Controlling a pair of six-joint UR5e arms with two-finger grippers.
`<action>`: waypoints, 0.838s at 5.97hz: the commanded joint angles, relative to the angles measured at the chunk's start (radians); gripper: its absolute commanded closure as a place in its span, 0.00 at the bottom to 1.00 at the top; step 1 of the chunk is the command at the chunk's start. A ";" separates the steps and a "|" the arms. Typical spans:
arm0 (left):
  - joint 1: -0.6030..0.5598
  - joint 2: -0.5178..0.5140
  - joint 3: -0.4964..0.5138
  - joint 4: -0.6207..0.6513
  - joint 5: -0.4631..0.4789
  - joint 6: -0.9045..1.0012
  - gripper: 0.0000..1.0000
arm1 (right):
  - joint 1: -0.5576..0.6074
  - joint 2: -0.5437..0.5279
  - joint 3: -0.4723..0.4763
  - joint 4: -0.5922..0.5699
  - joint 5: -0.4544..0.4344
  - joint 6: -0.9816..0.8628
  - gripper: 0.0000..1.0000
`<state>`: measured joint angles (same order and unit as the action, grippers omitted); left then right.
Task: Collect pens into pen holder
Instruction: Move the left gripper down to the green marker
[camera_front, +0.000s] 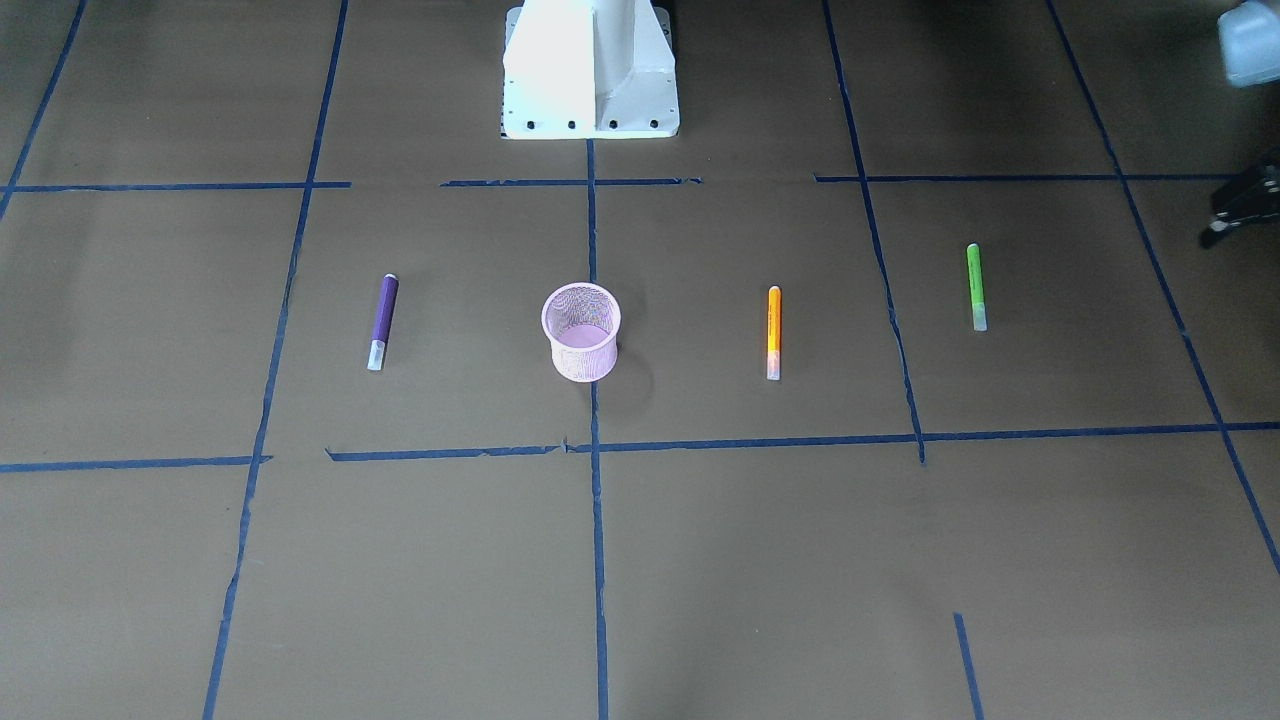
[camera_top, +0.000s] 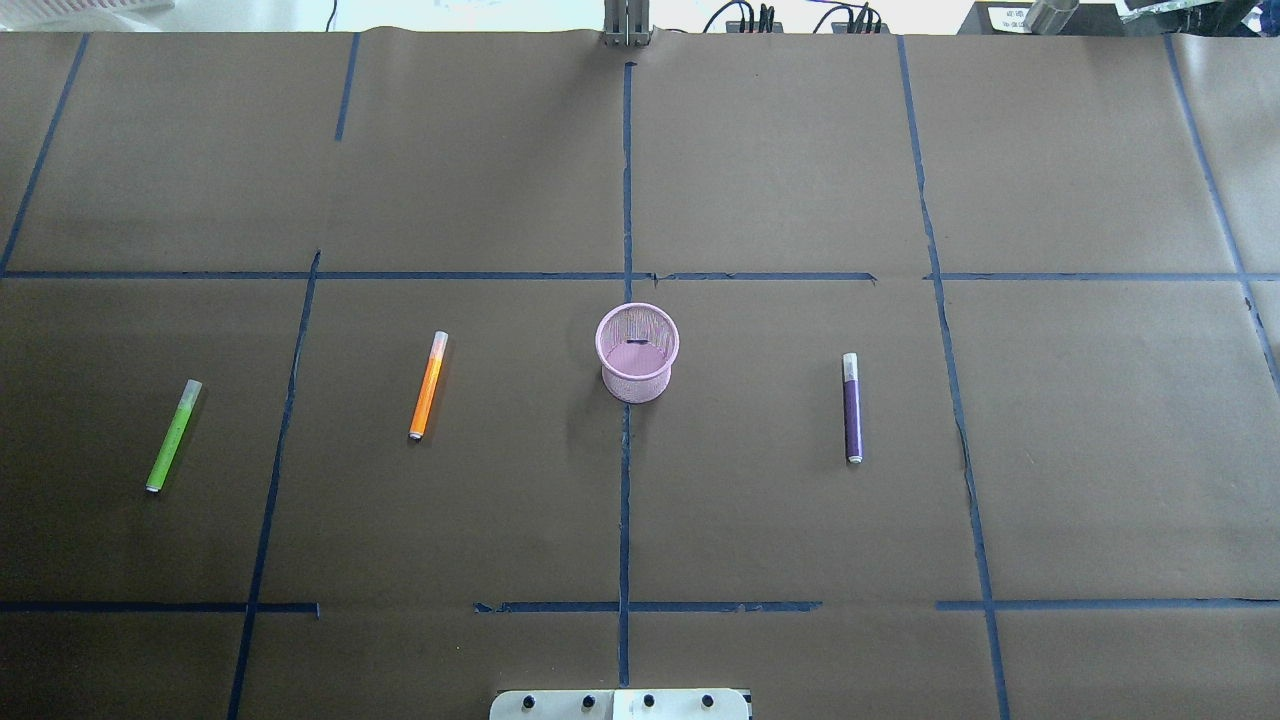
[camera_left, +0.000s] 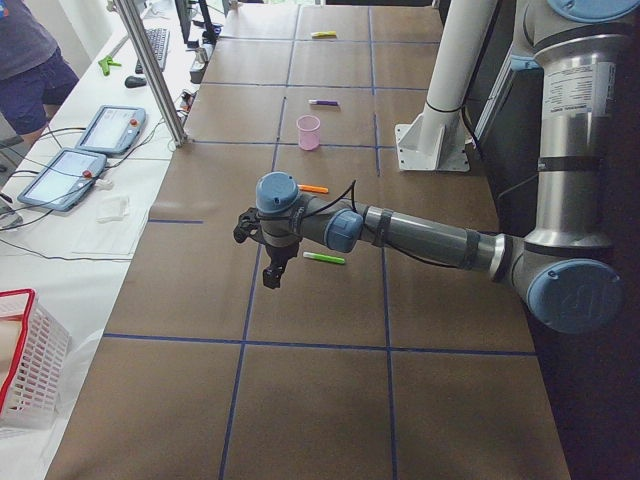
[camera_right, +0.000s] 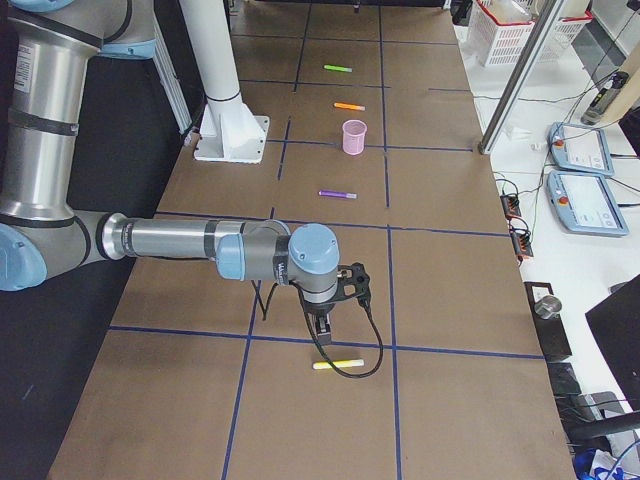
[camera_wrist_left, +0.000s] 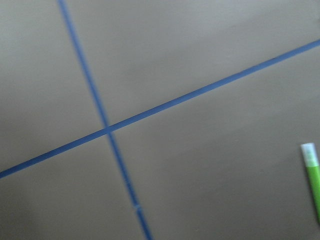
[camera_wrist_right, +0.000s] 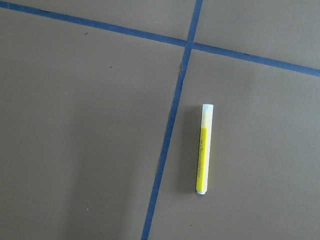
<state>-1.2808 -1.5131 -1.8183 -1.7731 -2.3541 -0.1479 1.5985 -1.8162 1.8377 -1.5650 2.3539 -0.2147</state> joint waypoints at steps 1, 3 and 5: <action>0.239 0.002 0.077 -0.325 0.164 -0.445 0.00 | 0.000 0.000 0.000 0.000 -0.001 0.000 0.00; 0.415 -0.007 0.174 -0.576 0.243 -0.701 0.00 | 0.000 0.000 0.000 -0.001 -0.001 0.000 0.00; 0.449 -0.001 0.160 -0.572 0.275 -0.705 0.00 | 0.000 0.000 0.000 -0.001 -0.001 0.000 0.00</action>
<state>-0.8568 -1.5158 -1.6577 -2.3393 -2.1020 -0.8423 1.5984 -1.8162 1.8377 -1.5661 2.3531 -0.2148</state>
